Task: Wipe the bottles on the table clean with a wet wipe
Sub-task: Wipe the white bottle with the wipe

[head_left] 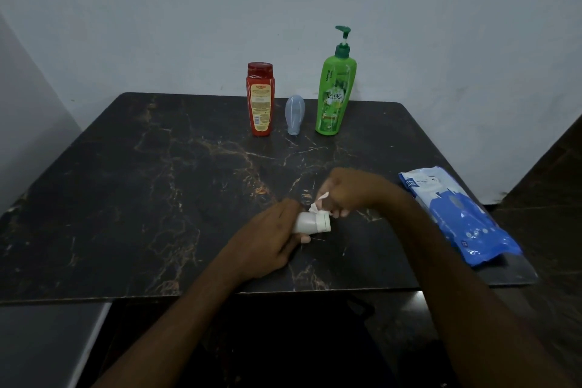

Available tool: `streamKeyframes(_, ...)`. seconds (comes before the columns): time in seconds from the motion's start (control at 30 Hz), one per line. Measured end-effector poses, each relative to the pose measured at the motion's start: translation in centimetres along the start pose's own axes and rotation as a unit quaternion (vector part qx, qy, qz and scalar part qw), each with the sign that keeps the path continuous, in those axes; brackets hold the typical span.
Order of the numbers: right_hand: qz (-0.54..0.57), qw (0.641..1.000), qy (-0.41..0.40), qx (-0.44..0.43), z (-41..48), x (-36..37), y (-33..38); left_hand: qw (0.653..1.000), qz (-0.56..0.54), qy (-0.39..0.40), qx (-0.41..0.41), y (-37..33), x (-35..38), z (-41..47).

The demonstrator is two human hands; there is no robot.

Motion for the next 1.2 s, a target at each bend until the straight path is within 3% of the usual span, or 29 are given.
streamKeyframes(0.07,0.145,0.988,0.033,0.037,-0.1,0.1,-0.7,1.0,-0.009,-0.011,-0.009,0.1,-0.3,0.0)
streamKeyframes(0.13,0.298,0.952,0.044,0.059,-0.6,0.7,-1.8,0.999,-0.015,-0.022,-0.021,0.3,-0.6,0.0)
streamKeyframes(0.3,0.589,0.804,-0.038,0.068,-2.3,4.2,-3.8,0.998,-0.023,-0.032,-0.049,1.2,-0.7,0.2)
streamKeyframes(0.43,0.704,0.681,-0.184,0.083,-5.1,5.9,-4.0,0.998,-0.017,-0.038,-0.05,1.1,-0.8,0.3)
streamKeyframes(0.53,0.712,0.652,-0.247,0.082,-6.5,6.1,-3.5,0.998,-0.014,-0.039,-0.048,1.0,-0.8,0.3)
streamKeyframes(0.8,0.679,0.653,-0.333,0.036,-8.6,3.6,-3.6,0.995,-0.062,-0.039,-0.072,1.7,-0.9,0.1)
streamKeyframes(0.97,0.453,0.81,-0.369,-0.039,-8.6,-0.8,-3.9,0.992,-0.093,-0.031,-0.082,1.9,-1.0,0.1)
streamKeyframes(1.07,0.262,0.895,-0.339,-0.125,-8.2,-2.4,-1.5,0.991,-0.088,-0.037,-0.095,2.2,-1.0,0.2)
streamKeyframes(1.13,0.155,0.925,-0.305,-0.167,-7.7,-2.4,0.3,0.99,-0.093,-0.04,-0.095,2.4,-0.9,0.3)
streamKeyframes(1.2,0.113,0.932,-0.288,-0.191,-7.1,-2.3,1.5,0.99,-0.094,-0.038,-0.099,2.7,-0.8,0.2)
Point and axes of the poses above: each hand's wrist, its own z-axis towards the middle knuckle, its own x-axis out of the palm, y = z × x, the point moved 10 cm from there along z, towards the middle knuckle, and after that the axes turned 8 degrees about -y, right-handed, at the moved point
